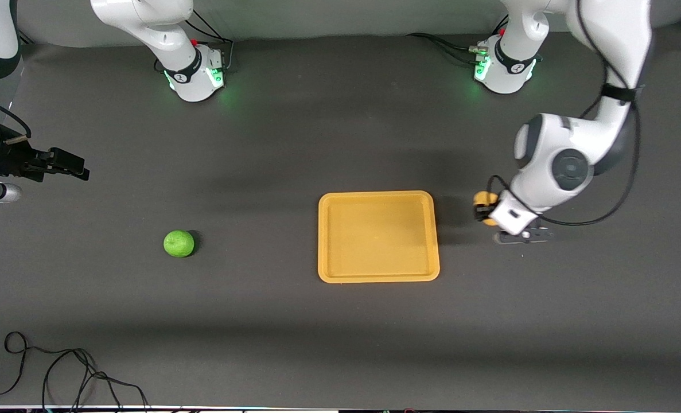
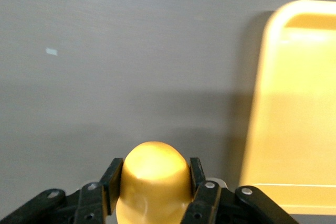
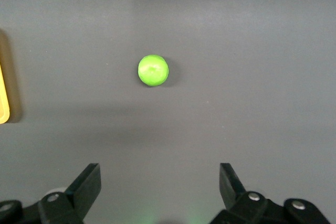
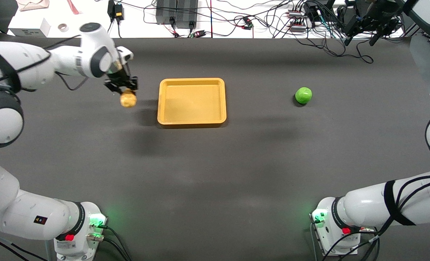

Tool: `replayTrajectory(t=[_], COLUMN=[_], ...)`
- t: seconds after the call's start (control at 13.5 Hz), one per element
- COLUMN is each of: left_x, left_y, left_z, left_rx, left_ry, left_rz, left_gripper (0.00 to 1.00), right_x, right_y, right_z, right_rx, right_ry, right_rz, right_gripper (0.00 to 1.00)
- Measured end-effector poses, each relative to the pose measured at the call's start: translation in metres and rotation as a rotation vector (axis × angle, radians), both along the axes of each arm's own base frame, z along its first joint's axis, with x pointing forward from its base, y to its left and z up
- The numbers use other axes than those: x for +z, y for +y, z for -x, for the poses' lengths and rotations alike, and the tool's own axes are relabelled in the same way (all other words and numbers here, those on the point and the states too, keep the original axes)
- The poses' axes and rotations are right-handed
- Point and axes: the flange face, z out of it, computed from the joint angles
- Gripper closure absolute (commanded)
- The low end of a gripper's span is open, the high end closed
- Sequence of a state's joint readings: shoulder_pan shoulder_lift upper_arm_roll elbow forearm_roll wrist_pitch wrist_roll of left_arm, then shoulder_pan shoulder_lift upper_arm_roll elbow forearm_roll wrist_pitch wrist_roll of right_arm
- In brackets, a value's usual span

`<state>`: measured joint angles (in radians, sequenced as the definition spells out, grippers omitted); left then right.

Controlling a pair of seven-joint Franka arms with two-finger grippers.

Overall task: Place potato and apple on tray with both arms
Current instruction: 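Lift the potato with the left gripper and carry it over the tray, then lower the potato onto the tray and open the left gripper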

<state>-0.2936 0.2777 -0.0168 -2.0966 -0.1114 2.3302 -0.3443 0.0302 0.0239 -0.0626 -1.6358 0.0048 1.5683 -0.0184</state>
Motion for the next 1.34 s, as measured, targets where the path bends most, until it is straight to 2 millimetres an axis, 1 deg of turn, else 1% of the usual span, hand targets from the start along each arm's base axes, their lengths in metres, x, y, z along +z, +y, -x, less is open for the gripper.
replayTrajectory(t=[0.15, 0.3, 0.59, 0.67, 0.74, 0.89, 0.97, 1.11, 1.34], left_x=[-0.012, -0.026, -0.057, -0.063, -0.064, -0.067, -0.071, -0.083, -0.083], left_y=[-0.047, -0.087, -0.147, -0.163, -0.177, -0.194, -0.196, -0.193, -0.191], left_z=[0.006, 0.012, 0.026, 0.032, 0.036, 0.039, 0.038, 0.034, 0.030], left_rx=[0.055, 0.102, 0.182, 0.201, 0.216, 0.233, 0.236, 0.244, 0.249], left_ry=[-0.019, -0.031, -0.068, -0.071, -0.072, -0.071, -0.071, -0.075, -0.081], left_rz=[0.023, 0.029, 0.049, 0.053, 0.057, 0.062, 0.062, 0.057, 0.059], left_gripper=[0.58, 0.58, 0.59, 0.59, 0.59, 0.60, 0.60, 0.60, 0.61], right_x=[0.000, 0.001, -0.005, -0.006, -0.007, -0.007, -0.008, -0.008, -0.008], right_y=[0.000, 0.000, 0.000, 0.001, 0.001, 0.001, 0.002, 0.002, 0.002], right_z=[0.000, -0.002, -0.005, -0.005, -0.005, -0.005, -0.005, -0.005, -0.005], right_rx=[0.000, 0.000, 0.001, 0.001, 0.002, 0.003, 0.004, 0.004, 0.004], right_ry=[-0.004, -0.021, -0.038, -0.036, -0.035, -0.034, -0.034, -0.034, -0.034], right_rz=[0.000, 0.001, 0.001, 0.001, 0.001, 0.001, 0.001, 0.001, 0.001], right_gripper=[0.00, 0.00, 0.00, 0.00, 0.00, 0.00, 0.00, 0.00, 0.00])
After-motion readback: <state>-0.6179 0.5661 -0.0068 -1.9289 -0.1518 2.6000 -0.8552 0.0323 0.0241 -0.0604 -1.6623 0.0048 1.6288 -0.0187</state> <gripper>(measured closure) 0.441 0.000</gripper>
